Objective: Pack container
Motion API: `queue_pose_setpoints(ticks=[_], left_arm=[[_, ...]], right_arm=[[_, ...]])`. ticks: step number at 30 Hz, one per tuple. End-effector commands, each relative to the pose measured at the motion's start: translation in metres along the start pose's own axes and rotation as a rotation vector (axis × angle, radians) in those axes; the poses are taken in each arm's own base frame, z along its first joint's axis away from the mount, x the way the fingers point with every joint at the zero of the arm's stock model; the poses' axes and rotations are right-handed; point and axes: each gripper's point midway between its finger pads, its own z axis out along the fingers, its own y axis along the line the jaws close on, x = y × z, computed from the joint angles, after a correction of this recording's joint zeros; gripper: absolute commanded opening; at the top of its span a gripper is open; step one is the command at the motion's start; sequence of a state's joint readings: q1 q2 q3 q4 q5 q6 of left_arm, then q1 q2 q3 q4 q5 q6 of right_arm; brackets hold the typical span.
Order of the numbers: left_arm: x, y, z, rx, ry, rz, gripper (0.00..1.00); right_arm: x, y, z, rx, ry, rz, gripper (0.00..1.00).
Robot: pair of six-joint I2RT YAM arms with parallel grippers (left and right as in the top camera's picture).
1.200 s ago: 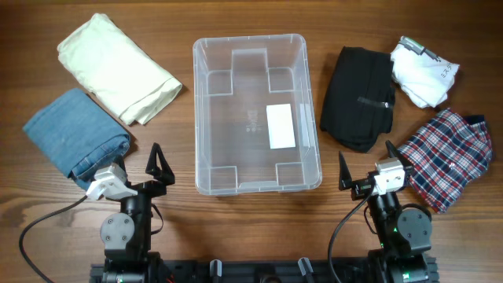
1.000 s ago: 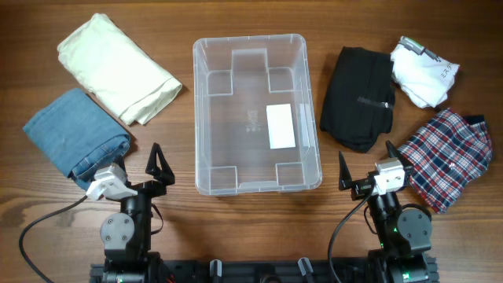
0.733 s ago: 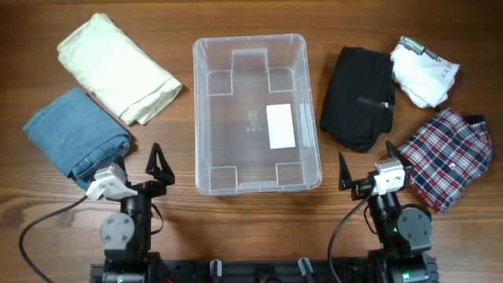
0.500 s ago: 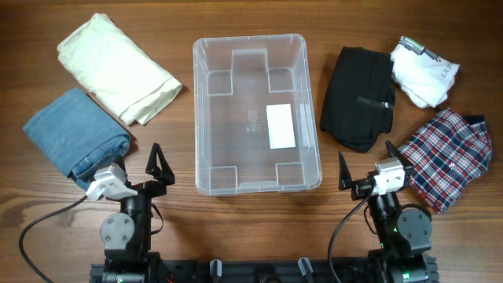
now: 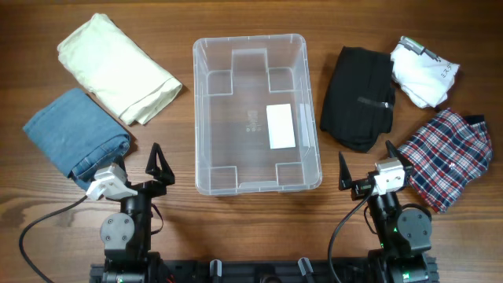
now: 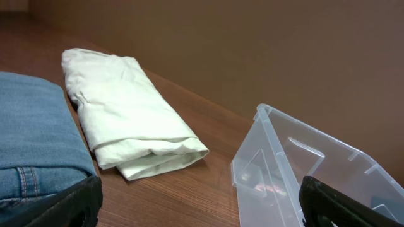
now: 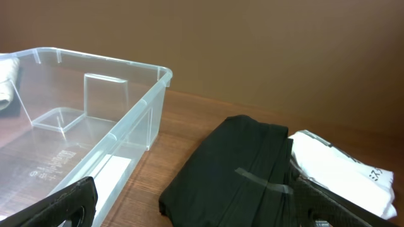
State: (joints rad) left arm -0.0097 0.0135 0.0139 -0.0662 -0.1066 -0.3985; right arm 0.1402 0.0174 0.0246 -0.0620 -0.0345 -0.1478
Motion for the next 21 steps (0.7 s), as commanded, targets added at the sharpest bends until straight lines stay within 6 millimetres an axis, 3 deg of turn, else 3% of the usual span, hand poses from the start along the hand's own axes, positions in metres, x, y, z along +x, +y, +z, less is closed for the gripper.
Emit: queue_pose_setpoints(ticks=[1,4,7,9,11,14,18,21], left_arm=[[0.0,0.001,0.0,0.0,-0.008,0.0,1.0],[0.0,0.001,0.0,0.002,-0.006,-0.007,1.0],[0.004,-0.005,0.0,0.035,0.015,-0.016,1.0],[0.01,-0.016,-0.001,0.096,0.055,-0.014,1.0],[-0.003,-0.022,-0.004,0.096,0.056,-0.014,1.0],[-0.044,-0.042,-0.009,0.103,0.05,0.003,1.0],[-0.082,-0.063,0.006,0.024,0.211,0.062,1.0],[-0.091,-0.069,0.024,-0.061,0.386,0.07,1.0]], right_arm=[[-0.008,0.006,-0.001,-0.039,-0.026,-0.006,1.0],[-0.005,0.007,0.0,-0.044,-0.01,0.074,1.0],[0.006,0.008,0.003,-0.046,0.044,0.296,1.0],[0.01,0.009,0.005,-0.042,0.1,0.366,1.0],[-0.003,0.001,0.008,-0.007,0.125,0.354,1.0],[-0.036,-0.016,0.016,0.058,0.203,0.323,1.0],[-0.085,-0.028,0.042,0.063,0.385,0.245,1.0],[-0.088,-0.038,0.066,0.058,0.628,0.236,1.0]])
